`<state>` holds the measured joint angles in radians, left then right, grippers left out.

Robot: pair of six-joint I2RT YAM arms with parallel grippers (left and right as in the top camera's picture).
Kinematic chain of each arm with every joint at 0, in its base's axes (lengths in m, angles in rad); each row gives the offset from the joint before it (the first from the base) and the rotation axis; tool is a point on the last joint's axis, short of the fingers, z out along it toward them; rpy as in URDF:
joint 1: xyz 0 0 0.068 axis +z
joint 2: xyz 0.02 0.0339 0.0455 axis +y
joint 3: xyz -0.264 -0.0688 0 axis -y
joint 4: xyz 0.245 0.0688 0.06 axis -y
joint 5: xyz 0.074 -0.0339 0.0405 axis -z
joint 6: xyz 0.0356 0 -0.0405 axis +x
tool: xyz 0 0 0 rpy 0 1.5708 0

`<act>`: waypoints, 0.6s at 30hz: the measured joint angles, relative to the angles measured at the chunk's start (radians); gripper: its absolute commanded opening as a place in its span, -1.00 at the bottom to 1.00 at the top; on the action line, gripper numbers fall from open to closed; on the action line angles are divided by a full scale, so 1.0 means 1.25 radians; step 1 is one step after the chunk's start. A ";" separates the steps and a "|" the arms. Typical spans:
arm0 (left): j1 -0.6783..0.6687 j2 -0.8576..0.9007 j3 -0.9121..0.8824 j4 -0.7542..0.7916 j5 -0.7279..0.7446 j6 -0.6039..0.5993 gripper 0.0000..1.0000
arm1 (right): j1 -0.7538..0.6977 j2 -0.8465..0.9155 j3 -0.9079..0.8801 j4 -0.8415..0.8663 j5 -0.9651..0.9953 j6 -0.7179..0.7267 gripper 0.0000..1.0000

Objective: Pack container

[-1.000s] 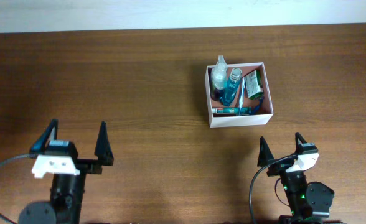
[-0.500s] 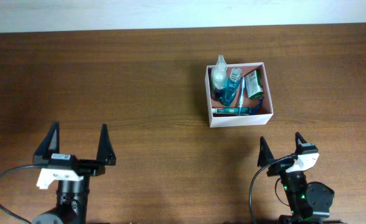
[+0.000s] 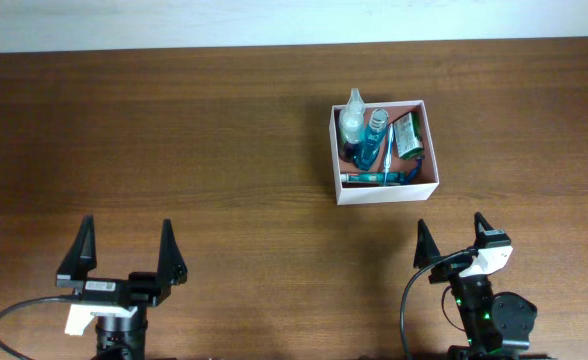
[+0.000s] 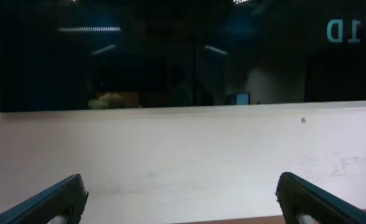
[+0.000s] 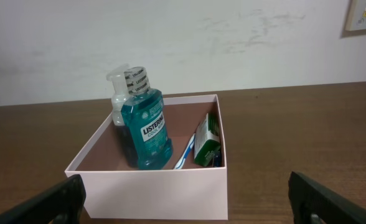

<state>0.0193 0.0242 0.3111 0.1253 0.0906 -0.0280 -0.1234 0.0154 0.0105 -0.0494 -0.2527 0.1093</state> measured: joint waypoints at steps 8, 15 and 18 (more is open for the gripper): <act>0.001 -0.007 -0.083 0.182 0.000 0.000 0.99 | 0.000 0.000 0.000 0.000 0.000 -0.001 0.97; 0.001 -0.009 -0.208 0.438 0.000 0.000 0.99 | 0.000 0.000 0.000 0.000 0.000 0.000 0.97; 0.001 -0.010 -0.236 0.445 0.000 0.000 0.99 | 0.000 0.000 0.000 0.000 0.000 -0.001 0.97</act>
<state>0.0204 0.0120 0.0166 0.6819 0.0902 -0.0284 -0.1234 0.0154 0.0105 -0.0494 -0.2527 0.1085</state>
